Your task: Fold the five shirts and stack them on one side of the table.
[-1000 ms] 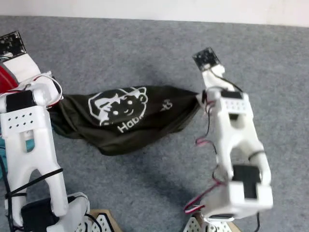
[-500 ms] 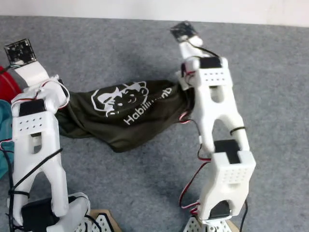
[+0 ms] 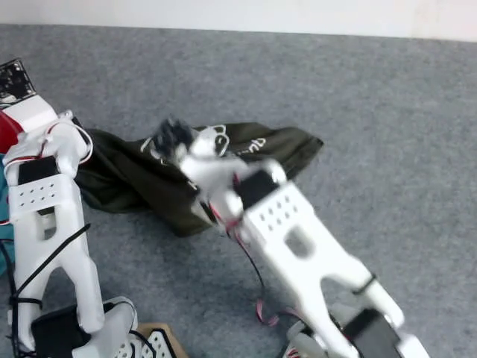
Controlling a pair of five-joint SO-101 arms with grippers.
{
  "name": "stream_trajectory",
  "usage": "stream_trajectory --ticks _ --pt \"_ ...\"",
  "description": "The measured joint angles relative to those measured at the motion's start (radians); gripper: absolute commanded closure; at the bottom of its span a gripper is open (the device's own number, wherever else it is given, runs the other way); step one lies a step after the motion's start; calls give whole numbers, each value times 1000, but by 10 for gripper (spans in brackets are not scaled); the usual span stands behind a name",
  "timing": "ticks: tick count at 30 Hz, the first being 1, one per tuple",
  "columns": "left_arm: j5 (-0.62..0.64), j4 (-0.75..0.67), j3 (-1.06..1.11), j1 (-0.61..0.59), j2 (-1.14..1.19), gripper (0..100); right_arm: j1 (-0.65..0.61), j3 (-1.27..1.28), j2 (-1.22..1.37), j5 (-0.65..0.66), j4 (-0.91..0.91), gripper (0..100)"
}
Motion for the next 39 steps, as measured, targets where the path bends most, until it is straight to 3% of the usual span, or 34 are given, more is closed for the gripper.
stream_trajectory --ticks 4,8,16,21,25,39 --pt "0 -2 0 0 0 993 -29 285 -77 -3 -201 688" --pt "0 -2 0 0 0 993 -98 414 -87 -5 -311 688" --pt "0 -2 0 0 0 993 -153 450 -83 -32 -465 688" --pt "0 -2 0 0 0 993 -157 446 68 -61 -571 688" --pt "0 -2 0 0 0 993 -180 396 195 -63 -580 688" --pt "0 -2 0 0 0 993 -276 290 279 -68 -560 688"
